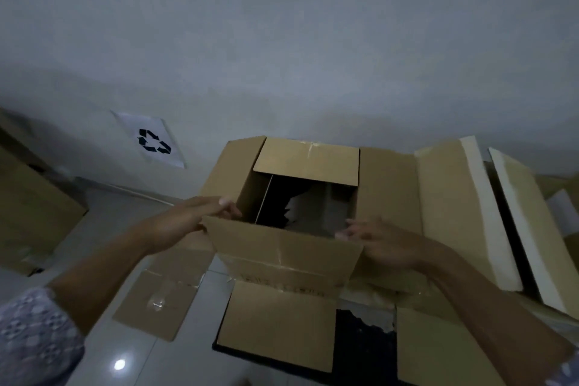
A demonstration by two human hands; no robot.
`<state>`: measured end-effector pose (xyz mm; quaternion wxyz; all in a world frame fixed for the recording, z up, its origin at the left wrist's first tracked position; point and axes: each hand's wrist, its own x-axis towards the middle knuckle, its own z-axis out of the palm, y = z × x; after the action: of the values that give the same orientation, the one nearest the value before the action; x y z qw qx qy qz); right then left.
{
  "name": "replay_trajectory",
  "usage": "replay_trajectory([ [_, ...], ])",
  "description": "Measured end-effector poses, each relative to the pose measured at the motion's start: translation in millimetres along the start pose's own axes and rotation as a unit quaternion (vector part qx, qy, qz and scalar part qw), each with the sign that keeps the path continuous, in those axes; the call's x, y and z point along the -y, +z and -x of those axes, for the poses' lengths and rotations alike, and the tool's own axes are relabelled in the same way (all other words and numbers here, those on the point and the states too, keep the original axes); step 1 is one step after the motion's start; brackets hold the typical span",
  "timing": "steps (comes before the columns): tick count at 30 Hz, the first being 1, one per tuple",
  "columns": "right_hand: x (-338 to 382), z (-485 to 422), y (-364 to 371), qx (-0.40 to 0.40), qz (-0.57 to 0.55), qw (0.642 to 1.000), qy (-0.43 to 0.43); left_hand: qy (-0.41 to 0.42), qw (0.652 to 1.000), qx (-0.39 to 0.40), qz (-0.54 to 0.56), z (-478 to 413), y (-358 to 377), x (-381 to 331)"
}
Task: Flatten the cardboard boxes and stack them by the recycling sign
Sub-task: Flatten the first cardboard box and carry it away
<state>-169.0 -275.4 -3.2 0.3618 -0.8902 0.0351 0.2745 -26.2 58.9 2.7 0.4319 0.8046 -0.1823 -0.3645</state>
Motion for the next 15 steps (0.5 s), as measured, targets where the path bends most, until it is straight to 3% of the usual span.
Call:
replay_trajectory([
  [3, -5, -6, 21, 0.006, 0.231, 0.972, -0.05, -0.014, 0.983, 0.072, -0.167, 5, 14, -8],
  [7, -9, -15, 52, -0.055, 0.416, 0.905, -0.071, 0.006, 0.946, 0.047, -0.32, -6, 43, 14],
  [11, -22, -26, 71, -0.13, 0.424, 0.89, -0.111, -0.063, 0.901, -0.002, -0.429, -14, 80, 27],
  [15, -19, -34, 56, -0.14, 0.379, 0.908, -0.111, -0.071, 0.884, -0.063, -0.458, -22, 93, 29],
])
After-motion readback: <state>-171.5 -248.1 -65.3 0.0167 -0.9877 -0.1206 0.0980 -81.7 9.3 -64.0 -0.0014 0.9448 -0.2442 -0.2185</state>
